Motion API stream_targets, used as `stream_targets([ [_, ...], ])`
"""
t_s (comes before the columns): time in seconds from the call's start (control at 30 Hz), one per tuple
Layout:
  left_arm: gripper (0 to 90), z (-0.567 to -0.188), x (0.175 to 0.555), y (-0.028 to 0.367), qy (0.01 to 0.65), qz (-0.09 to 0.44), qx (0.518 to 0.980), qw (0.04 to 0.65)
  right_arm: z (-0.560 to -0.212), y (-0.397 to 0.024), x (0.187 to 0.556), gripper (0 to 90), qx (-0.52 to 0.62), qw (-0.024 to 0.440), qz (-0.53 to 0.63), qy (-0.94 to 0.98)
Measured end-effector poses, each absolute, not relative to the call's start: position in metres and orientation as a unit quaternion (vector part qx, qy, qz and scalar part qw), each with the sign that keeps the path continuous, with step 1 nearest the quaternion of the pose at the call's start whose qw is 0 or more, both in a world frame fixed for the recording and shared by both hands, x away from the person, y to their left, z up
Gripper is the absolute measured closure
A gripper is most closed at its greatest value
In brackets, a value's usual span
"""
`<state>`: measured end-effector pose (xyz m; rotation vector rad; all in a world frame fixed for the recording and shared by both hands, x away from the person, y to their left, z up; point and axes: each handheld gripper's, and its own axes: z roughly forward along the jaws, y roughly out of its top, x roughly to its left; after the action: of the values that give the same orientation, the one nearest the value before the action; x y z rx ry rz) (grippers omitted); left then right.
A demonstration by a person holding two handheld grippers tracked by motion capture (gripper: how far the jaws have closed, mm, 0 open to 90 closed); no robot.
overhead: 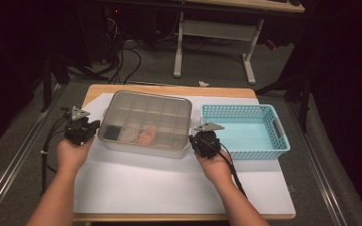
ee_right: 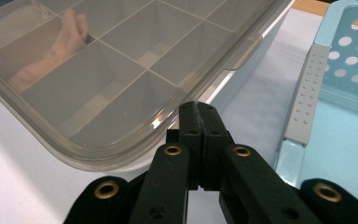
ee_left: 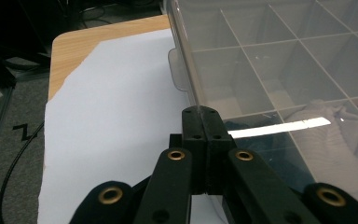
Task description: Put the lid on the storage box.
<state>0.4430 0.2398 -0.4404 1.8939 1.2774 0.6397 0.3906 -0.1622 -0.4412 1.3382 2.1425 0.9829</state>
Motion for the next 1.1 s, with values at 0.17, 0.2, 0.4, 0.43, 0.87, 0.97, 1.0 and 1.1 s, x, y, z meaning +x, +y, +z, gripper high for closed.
stream_targets([
  [0.17, 89.9, -0.437, 0.442, 0.231, 0.486, 0.262, 0.746, 0.373, -0.441, -0.163, 0.389, 89.8, 0.483, 0.215, 0.355, 0.77],
  [0.2, 89.9, -0.437, 0.441, 0.233, 0.49, 0.263, 0.742, 0.374, -0.441, -0.163, 0.389, 89.8, 0.484, 0.215, 0.357, 0.769],
  [0.4, 90.0, -0.443, 0.441, 0.252, 0.519, 0.259, 0.734, 0.353, -0.443, -0.164, 0.387, 89.8, 0.482, 0.213, 0.356, 0.771],
  [0.43, 89.9, -0.444, 0.44, 0.25, 0.515, 0.26, 0.738, 0.349, -0.443, -0.164, 0.388, 89.8, 0.483, 0.212, 0.355, 0.772],
  [0.87, 90.0, -0.447, 0.444, 0.229, 0.497, 0.28, 0.755, 0.324, -0.444, -0.167, 0.388, 89.9, 0.49, 0.211, 0.354, 0.768],
  [0.97, 90.0, -0.444, 0.443, 0.227, 0.493, 0.283, 0.757, 0.321, -0.444, -0.168, 0.388, 89.9, 0.49, 0.209, 0.356, 0.768],
  [1.0, 90.0, -0.443, 0.441, 0.226, 0.489, 0.289, 0.758, 0.32, -0.444, -0.168, 0.388, 89.8, 0.491, 0.21, 0.356, 0.767],
  [1.1, 90.0, -0.44, 0.438, 0.222, 0.482, 0.293, 0.762, 0.318, -0.442, -0.168, 0.389, 89.8, 0.493, 0.21, 0.358, 0.765],
])
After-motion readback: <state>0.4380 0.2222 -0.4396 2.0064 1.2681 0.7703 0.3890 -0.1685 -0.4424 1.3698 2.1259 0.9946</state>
